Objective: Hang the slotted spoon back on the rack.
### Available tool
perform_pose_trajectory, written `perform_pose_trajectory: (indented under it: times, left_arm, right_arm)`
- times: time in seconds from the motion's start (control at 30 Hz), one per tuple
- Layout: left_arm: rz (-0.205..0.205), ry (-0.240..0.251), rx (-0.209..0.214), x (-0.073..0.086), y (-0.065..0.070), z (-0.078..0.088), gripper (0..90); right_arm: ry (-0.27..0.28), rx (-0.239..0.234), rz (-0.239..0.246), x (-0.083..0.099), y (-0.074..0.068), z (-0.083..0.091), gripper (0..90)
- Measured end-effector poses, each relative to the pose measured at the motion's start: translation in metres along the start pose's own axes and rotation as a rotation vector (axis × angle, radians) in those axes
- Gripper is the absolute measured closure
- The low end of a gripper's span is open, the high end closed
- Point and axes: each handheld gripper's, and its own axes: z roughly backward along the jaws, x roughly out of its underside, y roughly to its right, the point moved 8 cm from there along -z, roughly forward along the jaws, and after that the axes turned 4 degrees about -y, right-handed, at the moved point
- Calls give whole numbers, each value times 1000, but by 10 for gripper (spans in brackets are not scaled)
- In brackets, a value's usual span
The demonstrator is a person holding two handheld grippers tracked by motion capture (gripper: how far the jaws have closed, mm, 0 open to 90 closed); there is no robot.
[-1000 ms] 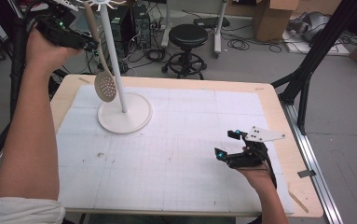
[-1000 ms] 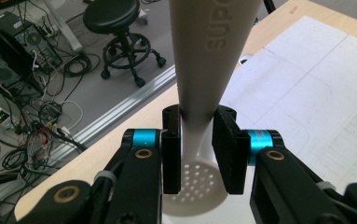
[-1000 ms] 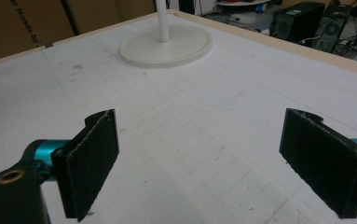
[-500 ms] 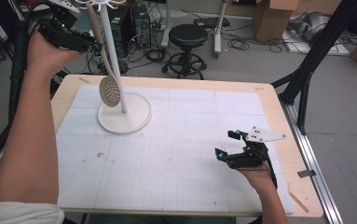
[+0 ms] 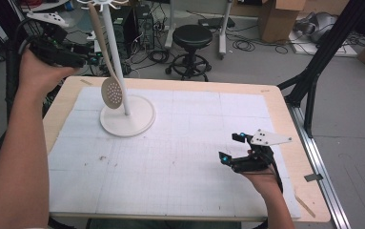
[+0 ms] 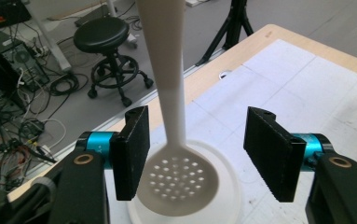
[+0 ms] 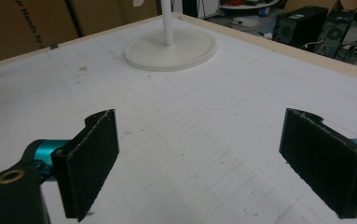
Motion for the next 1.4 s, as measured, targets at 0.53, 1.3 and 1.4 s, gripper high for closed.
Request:
perform_pose_trajectory:
  times: [0.53,1.3,1.4]
  left_arm:
    - [-5,119,158,47,32,4,262]
    - [-67,148,284,99,77,-19,138]
    - [-53,151,285,105,76,-23,117]
  right_arm:
    - [-11,-6,10,0,-2,-5,108]
    - [-3,6,0,0,0,-2,108]
    - [-6,8,-4,1,1,-2,108]
